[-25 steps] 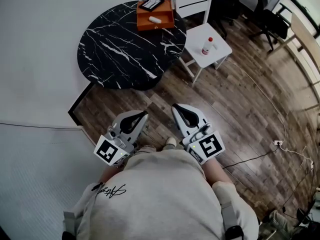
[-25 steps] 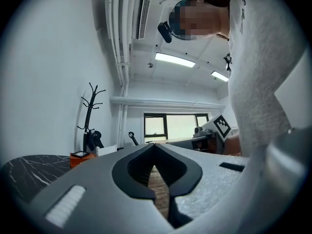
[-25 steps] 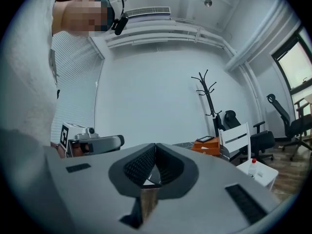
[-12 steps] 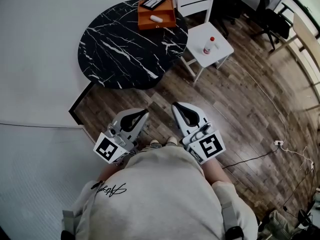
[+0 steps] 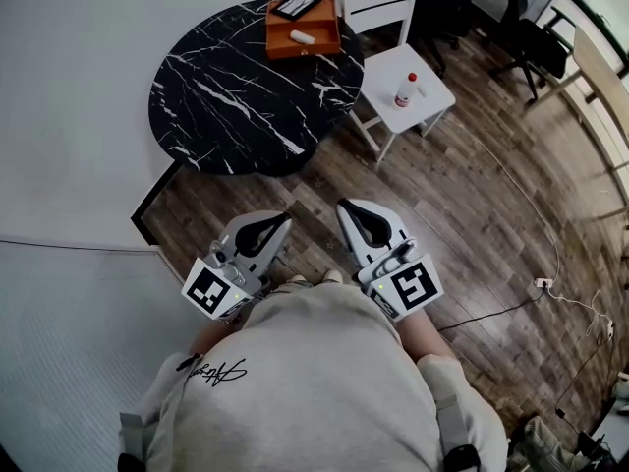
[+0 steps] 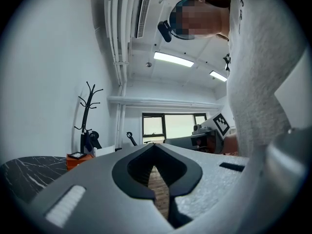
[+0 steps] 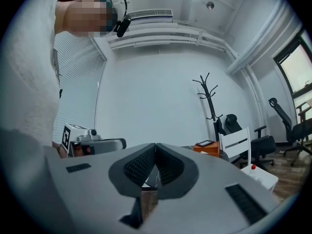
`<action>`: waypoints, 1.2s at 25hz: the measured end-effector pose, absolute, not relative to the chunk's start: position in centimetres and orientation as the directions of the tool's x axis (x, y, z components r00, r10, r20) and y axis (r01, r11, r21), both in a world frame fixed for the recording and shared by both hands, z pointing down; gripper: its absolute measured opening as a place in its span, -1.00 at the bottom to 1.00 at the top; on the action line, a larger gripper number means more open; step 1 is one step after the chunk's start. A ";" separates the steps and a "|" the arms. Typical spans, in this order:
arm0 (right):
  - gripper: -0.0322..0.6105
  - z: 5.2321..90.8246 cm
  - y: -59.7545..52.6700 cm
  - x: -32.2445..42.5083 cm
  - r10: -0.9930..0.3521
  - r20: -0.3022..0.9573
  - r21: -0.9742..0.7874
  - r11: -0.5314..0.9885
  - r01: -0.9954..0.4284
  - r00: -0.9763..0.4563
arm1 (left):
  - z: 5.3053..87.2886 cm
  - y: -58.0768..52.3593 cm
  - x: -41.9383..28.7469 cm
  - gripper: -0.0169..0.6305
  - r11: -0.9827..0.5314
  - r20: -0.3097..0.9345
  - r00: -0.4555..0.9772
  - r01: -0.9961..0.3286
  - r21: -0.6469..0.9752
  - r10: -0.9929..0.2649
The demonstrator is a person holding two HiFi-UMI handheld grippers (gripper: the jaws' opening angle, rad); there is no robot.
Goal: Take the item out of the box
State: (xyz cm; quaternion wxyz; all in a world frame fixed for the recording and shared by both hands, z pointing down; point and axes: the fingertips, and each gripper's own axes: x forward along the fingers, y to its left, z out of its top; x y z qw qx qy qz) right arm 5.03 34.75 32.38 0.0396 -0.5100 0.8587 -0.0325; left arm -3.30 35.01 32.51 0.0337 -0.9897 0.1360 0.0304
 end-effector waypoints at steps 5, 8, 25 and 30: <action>-0.87 32.0 34.9 5.5 -0.872 -0.047 -0.084 0.490 -0.868 -0.488 | 32.8 35.8 -3.1 -0.95 -0.956 -0.072 0.954 -0.293 -0.033 -0.290; -0.87 32.1 35.0 5.5 -0.870 -0.050 -0.092 0.493 -0.865 -0.491 | 33.2 36.0 -3.5 -0.95 -0.951 -0.061 0.950 -0.307 -0.025 -0.305; -0.87 32.6 33.9 7.3 -0.887 -0.046 -0.097 0.463 -0.881 -0.460 | 33.3 34.3 -1.5 -0.95 -0.959 -0.066 0.958 -0.281 -0.038 -0.278; -0.87 32.6 32.1 7.3 -0.884 -0.044 -0.103 0.467 -0.878 -0.465 | 33.5 32.6 -1.3 -0.95 -0.960 -0.061 0.960 -0.277 -0.038 -0.274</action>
